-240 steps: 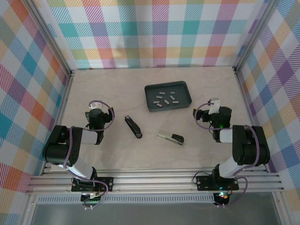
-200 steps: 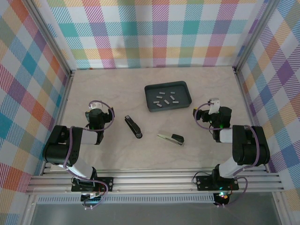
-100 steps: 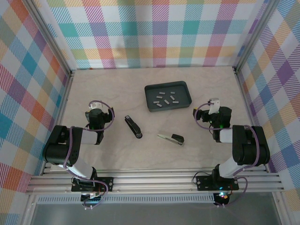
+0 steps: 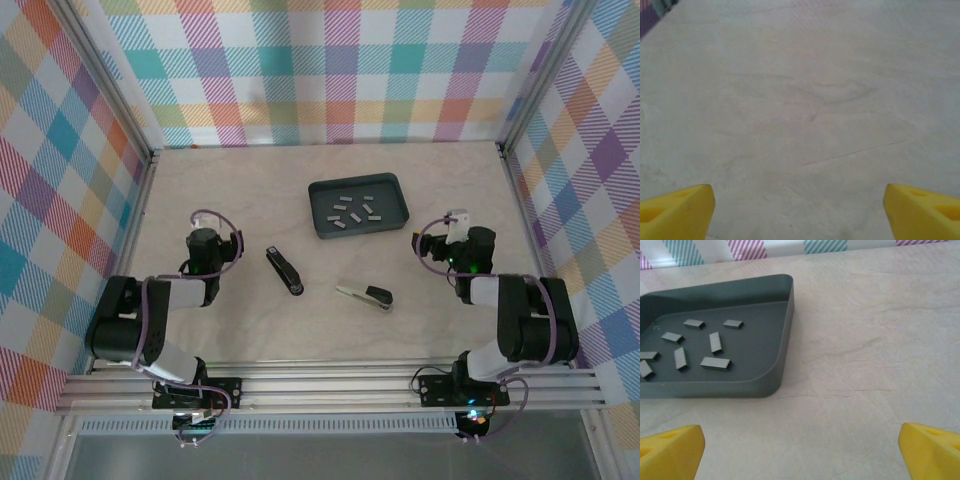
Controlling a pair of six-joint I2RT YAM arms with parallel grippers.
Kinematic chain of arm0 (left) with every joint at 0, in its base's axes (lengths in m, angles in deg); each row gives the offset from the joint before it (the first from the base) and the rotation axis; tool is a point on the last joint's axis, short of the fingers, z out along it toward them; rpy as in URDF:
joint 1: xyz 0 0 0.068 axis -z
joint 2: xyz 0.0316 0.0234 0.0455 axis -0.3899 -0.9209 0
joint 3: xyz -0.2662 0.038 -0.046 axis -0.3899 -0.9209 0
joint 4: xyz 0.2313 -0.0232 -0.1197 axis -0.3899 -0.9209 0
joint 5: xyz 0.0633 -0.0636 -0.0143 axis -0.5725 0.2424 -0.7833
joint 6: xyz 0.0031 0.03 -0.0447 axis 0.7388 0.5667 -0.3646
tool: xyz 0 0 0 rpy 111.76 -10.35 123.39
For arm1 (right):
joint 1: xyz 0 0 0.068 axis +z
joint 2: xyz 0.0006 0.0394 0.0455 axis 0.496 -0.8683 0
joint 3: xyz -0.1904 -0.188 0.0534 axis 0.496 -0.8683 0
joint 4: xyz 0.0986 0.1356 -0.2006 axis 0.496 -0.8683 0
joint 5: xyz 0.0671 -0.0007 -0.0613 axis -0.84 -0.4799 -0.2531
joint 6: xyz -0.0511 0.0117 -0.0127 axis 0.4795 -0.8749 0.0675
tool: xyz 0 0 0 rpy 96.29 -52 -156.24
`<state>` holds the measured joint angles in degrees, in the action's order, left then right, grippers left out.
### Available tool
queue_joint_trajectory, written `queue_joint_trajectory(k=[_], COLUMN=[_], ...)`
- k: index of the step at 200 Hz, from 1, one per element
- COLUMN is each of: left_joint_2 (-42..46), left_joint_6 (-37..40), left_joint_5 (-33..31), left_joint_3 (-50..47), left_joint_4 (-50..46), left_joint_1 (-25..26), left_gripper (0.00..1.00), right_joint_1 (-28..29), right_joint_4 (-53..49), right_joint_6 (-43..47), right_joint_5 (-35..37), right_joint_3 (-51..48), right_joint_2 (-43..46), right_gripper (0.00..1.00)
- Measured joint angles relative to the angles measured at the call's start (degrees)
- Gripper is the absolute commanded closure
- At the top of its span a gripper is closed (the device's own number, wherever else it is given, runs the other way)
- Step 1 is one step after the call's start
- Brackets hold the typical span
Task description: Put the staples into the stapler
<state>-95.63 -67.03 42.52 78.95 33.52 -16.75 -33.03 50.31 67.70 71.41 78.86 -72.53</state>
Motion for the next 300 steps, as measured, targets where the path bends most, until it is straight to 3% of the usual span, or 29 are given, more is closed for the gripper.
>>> queue_joint_trajectory(k=[38,64,103,139,168,205,258,300], left_joint_2=[11.5,15.3,12.7,2.0,-7.9,-16.8,-28.3,-32.0], left_joint_6=[3.0,6.8,21.9,38.0,48.2,55.0,59.1,60.0], left_joint_5=[8.0,16.4,29.3,39.9,42.8,44.4,43.3,42.8], left_joint_3=[4.7,9.7,20.0,32.8,43.7,50.9,60.5,63.2], left_joint_4=[-9.5,-16.5,-30.3,-45.6,-57.9,-65.4,-70.1,-70.3], left_joint_1=[1.4,5.6,18.5,29.7,37.0,43.4,46.1,46.8], left_gripper=[0.23,0.27,0.29,0.32,0.33,0.33,0.37,0.39], right_joint_1=[0.0,0.0,0.0,0.0,0.0,0.0,0.0,0.0], right_joint_4=[-15.5,-22.8,-28.4,-30.9,-31.2,-30.8,-30.8,-30.8], right_joint_6=[0.0,0.0,-3.0,-5.1,-6.4,-7.6,-7.8,-8.0], right_joint_5=[-2.0,-2.9,-3.6,-3.9,-4.2,-4.5,-4.9,-5.0], right_joint_3=[5.6,6.0,3.7,0.5,-0.1,-0.9,-1.9,-2.0], right_joint_2=[13.1,21.4,28.6,29.6,29.6,29.6,31.0,32.8], right_gripper=[0.01,0.01,0.01,0.01,0.01,0.01,0.01,0.01])
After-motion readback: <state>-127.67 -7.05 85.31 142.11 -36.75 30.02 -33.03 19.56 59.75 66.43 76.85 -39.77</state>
